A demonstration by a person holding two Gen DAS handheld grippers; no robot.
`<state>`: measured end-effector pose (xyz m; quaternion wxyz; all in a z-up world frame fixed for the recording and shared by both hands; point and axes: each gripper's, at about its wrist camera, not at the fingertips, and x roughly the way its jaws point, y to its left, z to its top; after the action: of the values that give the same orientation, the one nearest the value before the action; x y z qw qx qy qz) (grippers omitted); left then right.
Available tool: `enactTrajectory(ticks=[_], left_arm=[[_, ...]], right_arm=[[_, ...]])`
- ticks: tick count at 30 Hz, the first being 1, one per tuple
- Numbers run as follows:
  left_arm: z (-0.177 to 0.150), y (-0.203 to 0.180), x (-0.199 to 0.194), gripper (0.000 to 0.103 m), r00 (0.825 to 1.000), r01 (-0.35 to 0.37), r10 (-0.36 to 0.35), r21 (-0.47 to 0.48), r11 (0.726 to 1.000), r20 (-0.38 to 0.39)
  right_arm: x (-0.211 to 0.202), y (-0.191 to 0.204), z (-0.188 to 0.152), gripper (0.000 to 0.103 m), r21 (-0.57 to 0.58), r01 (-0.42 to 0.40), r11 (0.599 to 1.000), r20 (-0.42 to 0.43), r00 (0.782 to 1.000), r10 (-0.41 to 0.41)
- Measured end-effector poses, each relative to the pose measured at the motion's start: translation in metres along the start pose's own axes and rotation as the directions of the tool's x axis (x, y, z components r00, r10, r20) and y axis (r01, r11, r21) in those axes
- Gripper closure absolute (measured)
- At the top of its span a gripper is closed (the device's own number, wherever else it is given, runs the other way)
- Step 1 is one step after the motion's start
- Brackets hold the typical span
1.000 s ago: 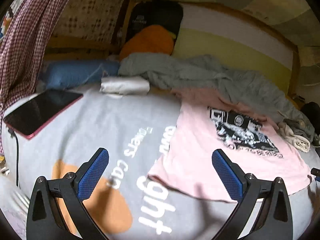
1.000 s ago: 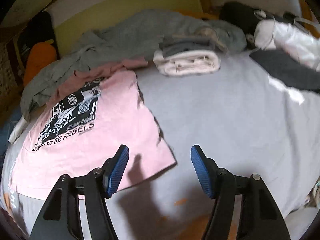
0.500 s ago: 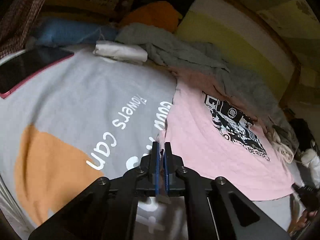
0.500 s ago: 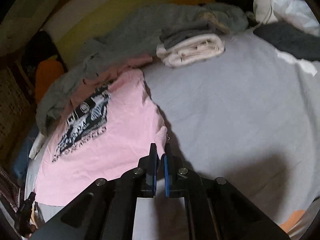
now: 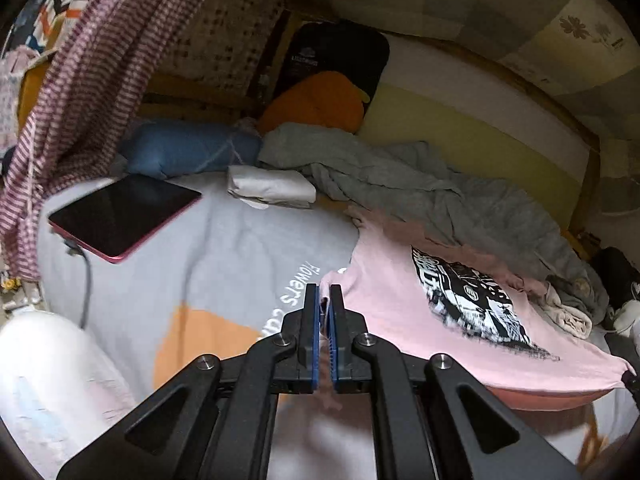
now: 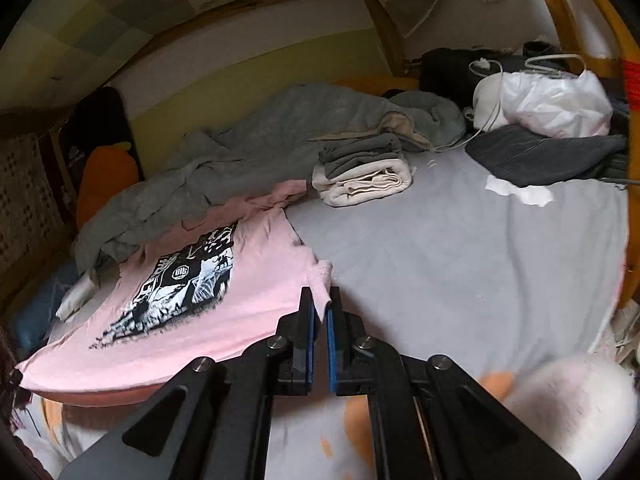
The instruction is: Fold small clothes
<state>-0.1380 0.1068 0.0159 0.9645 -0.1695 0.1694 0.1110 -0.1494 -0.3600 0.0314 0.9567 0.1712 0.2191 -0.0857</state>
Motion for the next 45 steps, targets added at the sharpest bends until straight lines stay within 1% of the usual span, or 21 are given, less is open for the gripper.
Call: enactTrajectory(ticks=[3,7,14,18,20,21,22,23,25,28,30,33,34,35,36,37,38,39,40,42,45], left_arm=[[0.011,-0.002,-0.008,0.100,1.000,-0.002,0.002,0.007,1.000,-0.006],[0.039,-0.018,0.026,0.099,0.992,-0.092,0.096,0.056,0.994,-0.081],[0.070,-0.047,0.183,0.100,0.928,-0.157,0.186,0.113,0.981,-0.324],[0.053,-0.051,0.274,0.099,0.892,-0.087,0.149,0.160,0.983,-0.427],[0.047,-0.044,0.293,0.094,0.880,-0.057,0.116,0.139,0.989,-0.461],[0.048,-0.041,0.294,0.088,0.889,-0.037,0.094,0.134,0.990,-0.448],[0.051,-0.040,0.289,0.071,0.897,-0.016,0.075,0.138,0.990,-0.435],[0.053,-0.039,0.282,0.061,0.905,-0.011,0.075,0.152,0.988,-0.419],[0.059,-0.035,0.259,0.030,0.927,-0.001,0.068,0.179,0.984,-0.368],[0.063,-0.028,0.222,0.024,0.932,0.044,0.027,0.187,0.981,-0.362],[0.056,-0.019,0.207,0.022,0.910,0.067,0.004,0.157,0.985,-0.414],[0.034,-0.006,0.205,0.022,0.859,0.111,-0.056,0.079,0.991,-0.508],[0.026,-0.003,0.206,0.029,0.848,0.117,-0.068,0.060,0.991,-0.526],[0.022,-0.006,0.205,0.035,0.858,0.098,-0.035,0.097,0.991,-0.512],[0.021,-0.011,0.201,0.051,0.870,0.095,-0.011,0.147,0.985,-0.493],[0.020,-0.018,0.200,0.069,0.872,0.123,-0.021,0.177,0.977,-0.490],[0.019,-0.023,0.199,0.083,0.864,0.159,-0.054,0.168,0.973,-0.500],[0.019,-0.027,0.197,0.096,0.855,0.190,-0.087,0.153,0.970,-0.511],[0.021,-0.030,0.193,0.097,0.859,0.198,-0.092,0.161,0.967,-0.504],[0.028,-0.033,0.178,0.097,0.902,0.119,-0.004,0.239,0.964,-0.432],[0.039,-0.013,0.156,0.097,0.896,0.097,-0.017,0.158,0.983,-0.443]], right_arm=[[-0.012,0.008,0.005,0.098,-0.014,0.004,1.000,-0.008,1.000,-0.004],[0.015,0.021,0.034,0.098,-0.032,-0.008,0.999,-0.037,0.999,0.006],[0.167,0.070,0.084,0.098,-0.100,-0.032,0.995,-0.229,0.973,0.008],[0.249,0.085,0.074,0.097,-0.177,-0.010,0.984,-0.318,0.947,-0.047],[0.262,0.081,0.068,0.078,-0.192,0.028,0.981,-0.322,0.942,-0.090],[0.261,0.077,0.068,0.050,-0.185,0.037,0.982,-0.307,0.947,-0.094],[0.255,0.071,0.070,0.018,-0.179,0.054,0.982,-0.276,0.956,-0.103],[0.248,0.066,0.072,0.012,-0.173,0.070,0.982,-0.246,0.963,-0.112],[0.230,0.050,0.080,0.012,-0.138,0.096,0.986,-0.190,0.974,-0.121],[0.216,0.025,0.091,0.012,-0.041,0.032,0.999,-0.259,0.965,-0.042],[0.206,0.013,0.088,0.012,0.006,0.007,1.000,-0.282,0.959,-0.005],[0.205,0.001,0.064,0.012,0.028,-0.032,0.999,-0.390,0.920,0.040],[0.208,-0.001,0.056,0.018,0.048,-0.058,0.997,-0.419,0.905,0.073],[0.210,-0.002,0.048,0.026,0.067,-0.099,0.993,-0.443,0.889,0.119],[0.213,0.002,0.044,0.046,0.052,-0.134,0.990,-0.453,0.880,0.143],[0.215,0.006,0.042,0.078,0.026,-0.145,0.989,-0.451,0.881,0.140],[0.216,0.009,0.041,0.094,0.010,-0.157,0.988,-0.453,0.880,0.144],[0.215,0.011,0.040,0.095,0.039,-0.206,0.978,-0.463,0.863,0.201],[0.212,0.012,0.041,0.096,0.047,-0.228,0.972,-0.453,0.863,0.225],[0.190,0.017,0.044,0.097,-0.062,-0.150,0.987,-0.386,0.915,0.114],[0.164,0.006,0.050,0.099,-0.034,-0.108,0.994,-0.375,0.923,0.088]])
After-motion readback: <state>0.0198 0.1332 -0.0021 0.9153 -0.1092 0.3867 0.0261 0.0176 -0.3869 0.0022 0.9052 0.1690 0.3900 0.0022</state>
